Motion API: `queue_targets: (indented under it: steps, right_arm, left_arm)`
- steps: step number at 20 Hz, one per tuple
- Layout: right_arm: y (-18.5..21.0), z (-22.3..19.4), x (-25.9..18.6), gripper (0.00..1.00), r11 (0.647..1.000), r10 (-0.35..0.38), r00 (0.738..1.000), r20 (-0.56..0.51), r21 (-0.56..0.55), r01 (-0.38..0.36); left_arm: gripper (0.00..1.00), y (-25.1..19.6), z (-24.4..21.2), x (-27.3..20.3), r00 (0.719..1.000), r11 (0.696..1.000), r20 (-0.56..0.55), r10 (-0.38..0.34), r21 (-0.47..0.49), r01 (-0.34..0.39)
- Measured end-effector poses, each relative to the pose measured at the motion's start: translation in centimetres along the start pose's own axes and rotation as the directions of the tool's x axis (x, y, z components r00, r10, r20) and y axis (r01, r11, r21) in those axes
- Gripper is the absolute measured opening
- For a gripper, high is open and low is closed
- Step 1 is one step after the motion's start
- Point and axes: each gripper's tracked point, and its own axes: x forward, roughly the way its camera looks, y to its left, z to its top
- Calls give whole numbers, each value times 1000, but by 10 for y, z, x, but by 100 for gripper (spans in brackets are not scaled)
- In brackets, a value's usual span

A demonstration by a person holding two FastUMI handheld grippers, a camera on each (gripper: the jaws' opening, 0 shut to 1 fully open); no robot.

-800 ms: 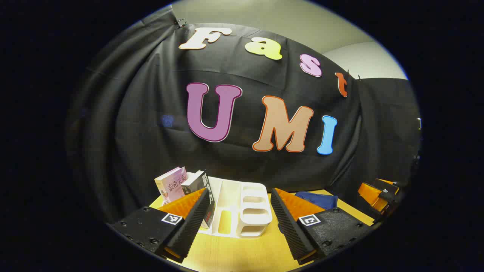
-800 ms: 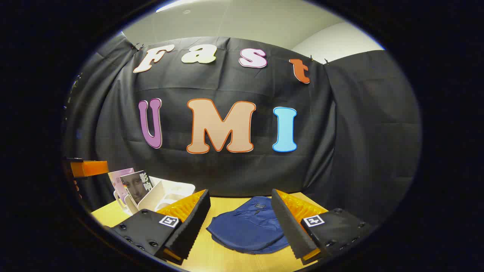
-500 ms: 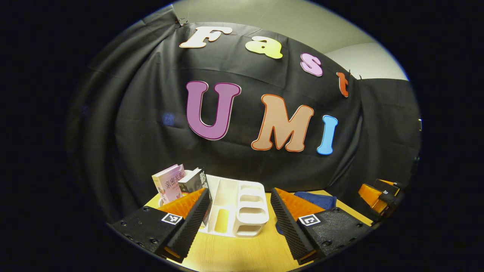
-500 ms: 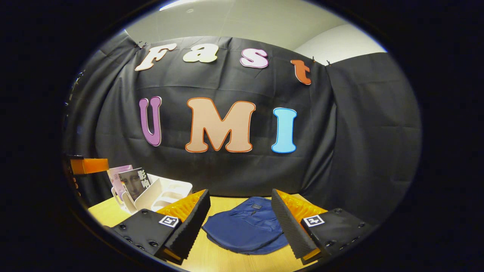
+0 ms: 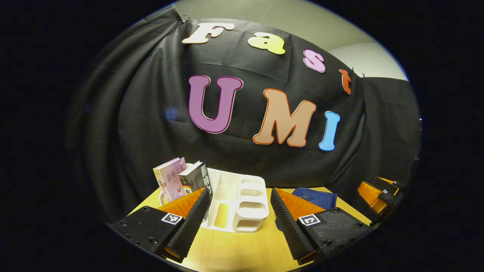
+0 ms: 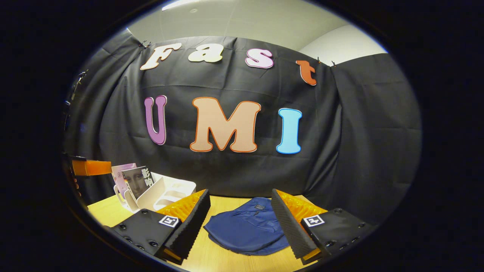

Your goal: Open the schoolbag, grab two books from the bookshelf and put them into the schoolbag.

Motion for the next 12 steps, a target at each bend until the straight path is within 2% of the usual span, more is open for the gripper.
queue_targets:
  steps: [5, 10, 11, 12]
  right_arm:
    - [-3, -14, 1, 100, 1000, 1, 1000, -31, -10, -1]
    - [2, -31, 4, 100, 998, 31, 998, -61, -56, -34]
    - [2, -37, 4, 100, 998, 33, 997, -72, -59, -37]
    - [0, -46, 4, 100, 997, 33, 996, -87, -63, -38]
  left_arm:
    - [95, -3, -7, -1, 1000, 1000, -24, -6, 0, 6]
    - [95, -1, -8, -3, 999, 1000, -34, 6, 21, -6]
    - [92, 0, -8, -3, 999, 1000, -34, 11, 25, -11]
    - [95, 0, -9, -3, 999, 1000, -36, 14, 27, -13]
